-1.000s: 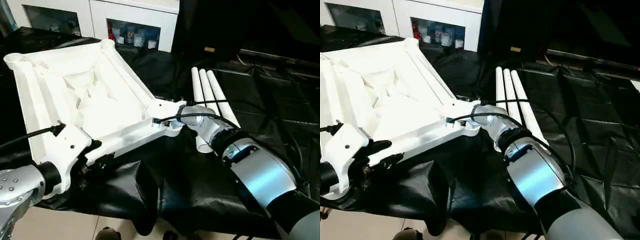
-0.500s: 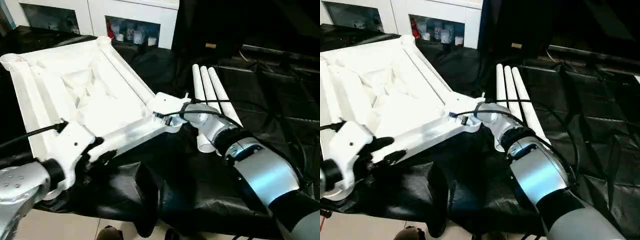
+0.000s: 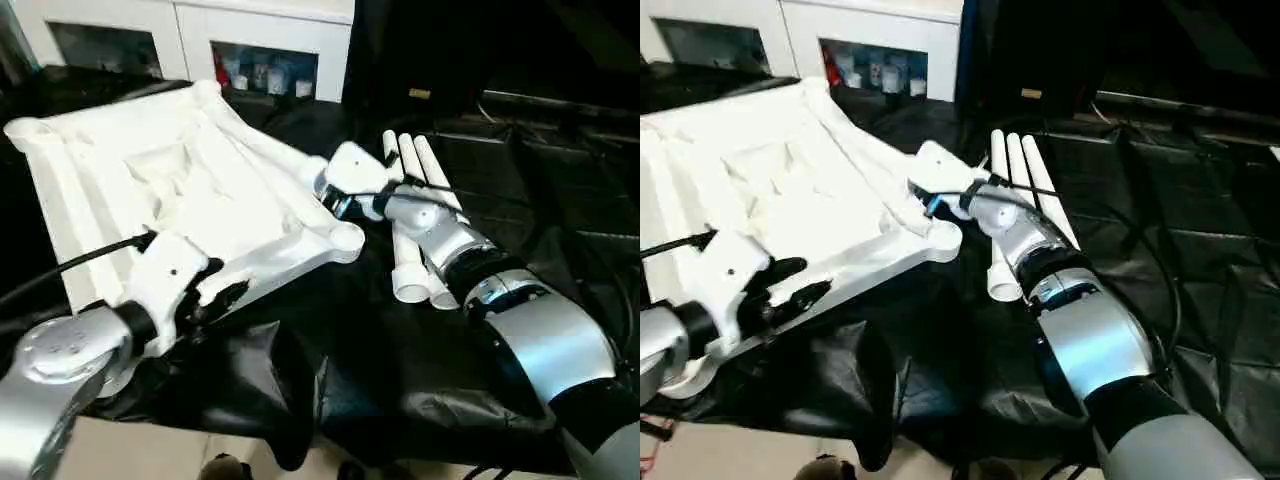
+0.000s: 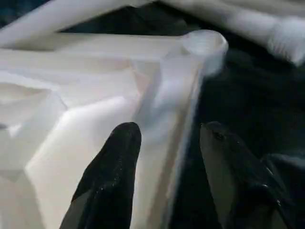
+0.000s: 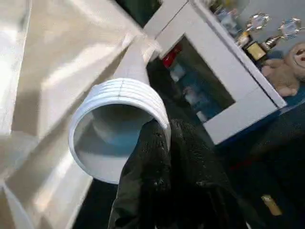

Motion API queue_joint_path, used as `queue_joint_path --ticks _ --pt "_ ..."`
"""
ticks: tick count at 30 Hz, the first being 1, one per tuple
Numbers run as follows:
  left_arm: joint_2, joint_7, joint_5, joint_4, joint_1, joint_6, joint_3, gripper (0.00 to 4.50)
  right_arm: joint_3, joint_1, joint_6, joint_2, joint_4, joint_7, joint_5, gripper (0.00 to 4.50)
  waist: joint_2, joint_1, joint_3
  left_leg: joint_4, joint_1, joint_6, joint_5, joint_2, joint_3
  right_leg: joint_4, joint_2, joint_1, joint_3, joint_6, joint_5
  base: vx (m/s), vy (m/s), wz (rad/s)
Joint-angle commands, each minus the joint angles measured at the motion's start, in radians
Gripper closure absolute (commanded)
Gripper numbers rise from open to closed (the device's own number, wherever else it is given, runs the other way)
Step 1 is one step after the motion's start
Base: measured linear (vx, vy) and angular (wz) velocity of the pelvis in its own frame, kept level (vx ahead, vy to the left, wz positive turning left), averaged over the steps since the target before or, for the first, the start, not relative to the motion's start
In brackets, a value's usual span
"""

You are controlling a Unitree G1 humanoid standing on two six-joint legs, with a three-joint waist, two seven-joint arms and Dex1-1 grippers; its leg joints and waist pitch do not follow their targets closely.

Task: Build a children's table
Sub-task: Insert table leg to table base

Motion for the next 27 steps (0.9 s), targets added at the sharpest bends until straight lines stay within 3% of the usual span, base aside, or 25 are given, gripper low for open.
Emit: queue_joint_path --ticks 1,2,6,7,8,9,11,12,13,14,17,20,21,22,23,24,27 --pt "-0.030 0.037 0.021 0.054 -0.029 -0.041 -0.022 2.21 -0.062 0.013 -0.035 -0.011 -0.050 0.036 0.080 4.47 0.036 0.002 -0.094 -0.064 0.015 -0.009 -0.280 0.012 0.002 -0.072 -0.059 0.048 0.050 -0.211 -0.190 0.000 0.000 0.00" --pt "-0.042 0.045 0.022 0.065 -0.037 -0.046 -0.023 2.21 -0.074 0.017 -0.035 -0.009 -0.053 0.045 0.095 4.47 0.037 -0.001 -0.096 -0.065 0.006 -0.009 -0.268 0.012 0.000 -0.068 -0.058 0.057 0.049 -0.212 -0.175 0.000 0.000 0.00" --pt "-0.139 0.115 0.012 0.150 -0.106 -0.078 -0.009 2.21 -0.126 0.058 -0.052 -0.007 -0.090 0.088 0.171 4.47 0.046 0.003 -0.102 -0.058 0.009 -0.002 -0.246 0.012 0.000 -0.066 -0.057 0.055 0.047 -0.227 -0.126 0.000 0.000 0.00" --pt "-0.170 0.135 0.009 0.190 -0.137 -0.089 -0.001 2.21 -0.142 0.078 -0.055 -0.004 -0.107 0.095 0.194 4.47 0.050 0.003 -0.105 -0.058 0.001 0.004 -0.228 0.010 -0.003 -0.061 -0.059 0.063 0.046 -0.233 -0.107 0.000 0.000 0.00" --pt "-0.190 0.149 0.006 0.217 -0.157 -0.095 0.006 2.21 -0.153 0.092 -0.057 -0.002 -0.118 0.101 0.209 4.47 0.048 0.001 -0.107 -0.056 0.001 0.010 -0.219 0.010 -0.002 -0.063 -0.059 0.062 0.046 -0.240 -0.092 0.000 0.000 0.00" --pt "-0.211 0.161 0.000 0.243 -0.175 -0.098 0.015 2.21 -0.161 0.106 -0.061 0.000 -0.130 0.105 0.222 4.47 0.059 0.002 -0.108 -0.054 0.000 0.011 -0.213 0.008 -0.003 -0.060 -0.059 0.064 0.046 -0.244 -0.082 0.000 0.000 0.00" --pt "-0.265 0.192 -0.011 0.313 -0.222 -0.122 0.037 2.21 -0.179 0.142 -0.066 0.005 -0.163 0.129 0.254 4.47 0.056 0.002 -0.113 -0.051 -0.004 0.032 -0.189 0.007 -0.003 -0.061 -0.059 0.069 0.045 -0.255 -0.049 0.000 0.000 0.00" --pt "-0.294 0.212 -0.019 0.350 -0.248 -0.132 0.052 2.21 -0.184 0.161 -0.072 0.006 -0.184 0.142 0.267 4.47 0.061 0.004 -0.112 -0.050 -0.003 0.038 -0.186 0.007 -0.002 -0.064 -0.059 0.067 0.045 -0.256 -0.049 0.000 0.000 0.00" --pt "-0.347 0.247 -0.048 0.406 -0.292 -0.148 0.090 2.21 -0.198 0.187 -0.071 0.010 -0.220 0.165 0.294 4.47 0.057 0.004 -0.113 -0.049 -0.003 0.045 -0.192 0.005 0.000 -0.068 -0.059 0.069 0.045 -0.255 -0.069 0.000 0.000 0.00" --pt "-0.373 0.262 -0.066 0.431 -0.313 -0.154 0.112 2.21 -0.206 0.197 -0.068 0.012 -0.236 0.176 0.309 4.47 0.062 0.003 -0.113 -0.049 -0.004 0.050 -0.196 0.005 0.000 -0.072 -0.059 0.069 0.044 -0.255 -0.082 0.000 0.000 0.00" --pt "-0.478 0.326 -0.183 0.510 -0.392 -0.138 0.218 2.04 -0.228 0.230 -0.052 0.022 -0.299 0.202 0.360 4.50 0.062 0.006 -0.118 -0.046 -0.004 0.052 -0.193 0.005 -0.002 -0.071 -0.061 0.072 0.042 -0.259 -0.088 0.000 0.000 0.00" --pt "-0.586 0.365 -0.379 0.584 -0.469 -0.077 0.345 1.82 -0.223 0.270 -0.034 0.034 -0.386 0.230 0.391 4.50 0.060 0.006 -0.117 -0.046 -0.004 0.062 -0.187 0.004 -0.003 -0.075 -0.060 0.071 0.039 -0.259 -0.091 0.000 0.000 0.00" --pt "-0.614 0.370 -0.440 0.607 -0.491 -0.065 0.376 1.67 -0.217 0.288 -0.030 0.040 -0.419 0.237 0.397 4.50 0.064 0.005 -0.116 -0.045 -0.006 0.065 -0.185 0.001 -0.002 -0.075 -0.058 0.074 0.039 -0.258 -0.091 0.000 0.000 0.00" --pt "-0.649 0.382 -0.514 0.642 -0.522 -0.052 0.417 1.67 -0.207 0.315 -0.020 0.050 -0.472 0.244 0.407 4.50 0.056 0.006 -0.119 -0.046 -0.005 0.075 -0.179 0.003 -0.002 -0.077 -0.058 0.072 0.039 -0.259 -0.081 0.000 0.000 0.00" --pt "-0.673 0.397 -0.574 0.666 -0.543 -0.040 0.450 1.52 -0.200 0.335 -0.013 0.058 -0.511 0.247 0.415 4.50 0.062 0.009 -0.118 -0.044 -0.006 0.084 -0.174 -0.002 0.000 -0.081 -0.056 0.072 0.038 -0.254 -0.088 0.000 0.000 0.00" --pt "-0.674 0.397 -0.575 0.667 -0.544 -0.040 0.450 1.52 -0.200 0.335 -0.013 0.058 -0.512 0.247 0.415 4.50 0.061 0.010 -0.119 -0.041 -0.004 0.084 -0.171 -0.002 0.000 -0.079 -0.057 0.071 0.039 -0.256 -0.084 0.000 0.000 0.00" --pt "-0.715 0.441 -0.700 0.718 -0.597 -0.044 0.531 1.31 -0.188 0.371 0.015 0.074 -0.591 0.261 0.433 4.50 0.062 0.009 -0.118 -0.045 -0.007 0.090 -0.185 -0.003 -0.003 -0.084 -0.055 0.074 0.034 -0.240 -0.138 0.000 0.000 0.00"
